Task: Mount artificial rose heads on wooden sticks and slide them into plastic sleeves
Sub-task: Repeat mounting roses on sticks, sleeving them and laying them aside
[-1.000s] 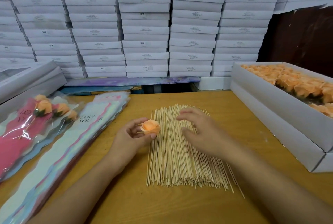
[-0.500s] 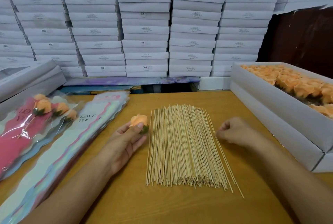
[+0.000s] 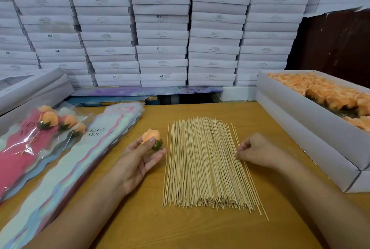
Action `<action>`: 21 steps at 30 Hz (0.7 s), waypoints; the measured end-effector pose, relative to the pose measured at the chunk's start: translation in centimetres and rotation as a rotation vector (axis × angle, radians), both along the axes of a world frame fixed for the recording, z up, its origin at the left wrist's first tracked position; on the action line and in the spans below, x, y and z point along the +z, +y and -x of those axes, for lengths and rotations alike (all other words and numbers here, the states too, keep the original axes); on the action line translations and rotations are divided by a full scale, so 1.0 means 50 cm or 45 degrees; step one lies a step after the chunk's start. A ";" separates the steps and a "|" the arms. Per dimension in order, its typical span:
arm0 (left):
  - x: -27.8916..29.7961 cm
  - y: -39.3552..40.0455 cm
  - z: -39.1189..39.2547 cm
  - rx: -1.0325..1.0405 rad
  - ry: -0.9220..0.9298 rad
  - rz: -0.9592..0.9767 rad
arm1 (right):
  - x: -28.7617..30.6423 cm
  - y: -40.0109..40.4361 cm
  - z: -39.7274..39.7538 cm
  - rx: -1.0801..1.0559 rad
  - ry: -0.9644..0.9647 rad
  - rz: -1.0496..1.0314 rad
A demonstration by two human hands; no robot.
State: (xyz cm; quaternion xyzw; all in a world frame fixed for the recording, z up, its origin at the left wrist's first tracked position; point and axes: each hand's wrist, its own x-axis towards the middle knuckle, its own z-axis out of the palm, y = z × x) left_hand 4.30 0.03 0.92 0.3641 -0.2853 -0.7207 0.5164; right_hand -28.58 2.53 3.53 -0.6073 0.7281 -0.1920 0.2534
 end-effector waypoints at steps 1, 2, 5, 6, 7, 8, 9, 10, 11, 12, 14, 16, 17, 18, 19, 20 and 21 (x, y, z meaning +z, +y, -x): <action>0.000 0.000 0.001 0.001 -0.002 0.003 | 0.000 0.000 -0.001 -0.005 0.019 0.001; 0.000 0.001 0.001 0.004 -0.006 0.005 | -0.001 -0.001 0.000 -0.010 0.037 0.002; -0.001 0.001 0.002 0.005 -0.043 0.014 | -0.005 -0.003 -0.003 -0.020 0.104 0.015; -0.001 0.002 0.002 0.000 -0.058 0.016 | -0.007 -0.004 -0.004 -0.024 0.130 0.019; 0.000 0.002 0.002 -0.006 -0.068 0.019 | -0.008 -0.005 -0.006 -0.029 0.152 0.021; 0.000 0.002 0.002 -0.012 -0.075 0.022 | -0.008 -0.006 -0.007 -0.034 0.166 0.018; 0.000 0.002 0.002 -0.017 -0.078 0.025 | -0.008 -0.007 -0.008 -0.041 0.173 0.008; 0.000 0.003 0.002 -0.021 -0.077 0.026 | -0.007 -0.007 -0.007 -0.051 0.181 -0.006; 0.001 0.003 0.002 -0.022 -0.073 0.025 | -0.006 -0.008 -0.008 -0.059 0.188 -0.023; 0.000 0.002 0.001 -0.020 -0.065 0.025 | -0.005 -0.008 -0.008 -0.064 0.197 -0.042; -0.001 0.002 0.001 -0.014 -0.043 0.028 | 0.000 -0.007 -0.010 -0.071 0.219 -0.070; -0.002 0.001 0.002 -0.004 -0.035 0.030 | 0.003 -0.005 -0.017 -0.097 0.252 -0.087; -0.002 0.001 0.003 0.000 -0.036 0.031 | 0.004 -0.005 -0.021 -0.106 0.276 -0.093; -0.002 0.001 0.004 -0.001 -0.037 0.034 | 0.006 -0.004 -0.025 -0.111 0.302 -0.097; -0.002 0.001 0.006 -0.005 -0.039 0.039 | 0.008 -0.004 -0.028 -0.112 0.325 -0.101; -0.003 0.002 0.006 -0.009 -0.040 0.042 | 0.010 -0.003 -0.030 -0.112 0.342 -0.106; -0.003 0.002 0.006 -0.011 -0.040 0.044 | 0.011 -0.003 -0.032 -0.113 0.351 -0.111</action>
